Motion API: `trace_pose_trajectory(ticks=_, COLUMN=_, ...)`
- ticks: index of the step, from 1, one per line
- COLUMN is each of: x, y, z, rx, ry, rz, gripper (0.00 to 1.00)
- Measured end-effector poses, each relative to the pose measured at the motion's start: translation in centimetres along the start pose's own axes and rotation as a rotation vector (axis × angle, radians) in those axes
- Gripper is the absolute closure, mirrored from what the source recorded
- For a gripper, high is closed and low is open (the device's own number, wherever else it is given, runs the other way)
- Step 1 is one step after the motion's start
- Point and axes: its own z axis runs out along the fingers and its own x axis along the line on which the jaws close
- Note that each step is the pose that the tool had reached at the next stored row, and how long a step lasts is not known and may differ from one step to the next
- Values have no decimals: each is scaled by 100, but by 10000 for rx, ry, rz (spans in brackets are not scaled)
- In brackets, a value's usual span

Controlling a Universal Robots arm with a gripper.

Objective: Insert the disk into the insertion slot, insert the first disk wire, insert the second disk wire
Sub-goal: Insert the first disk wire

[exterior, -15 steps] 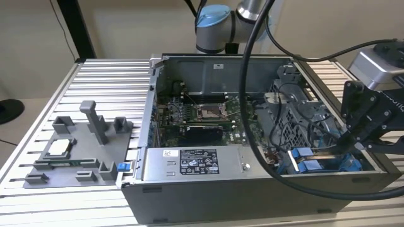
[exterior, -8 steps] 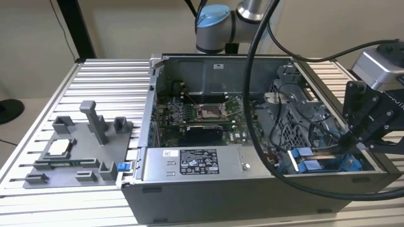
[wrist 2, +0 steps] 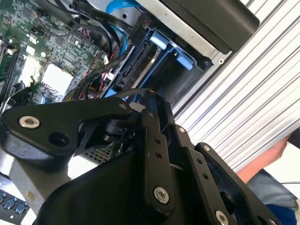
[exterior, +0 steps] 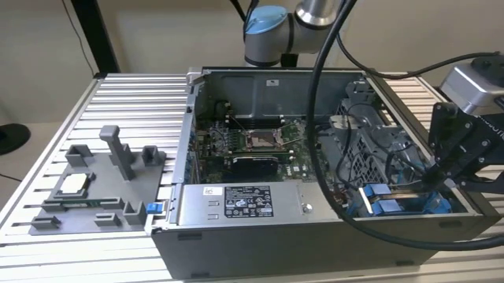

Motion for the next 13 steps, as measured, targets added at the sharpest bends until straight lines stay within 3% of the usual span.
trace_pose_trajectory(ticks=3, x=0, y=-1, z=7, rx=23, ry=-243, rz=155, gripper=100)
trace_pose_trajectory(ticks=7, x=0, y=-2, z=9, rx=62, ry=-708, rz=340, gripper=100)
trace_pose_trajectory(ticks=9, x=1, y=-3, z=10, rx=72, ry=-790, rz=403, gripper=100)
trace_pose_trajectory(ticks=13, x=0, y=-4, z=11, rx=82, ry=-825, rz=479, gripper=100)
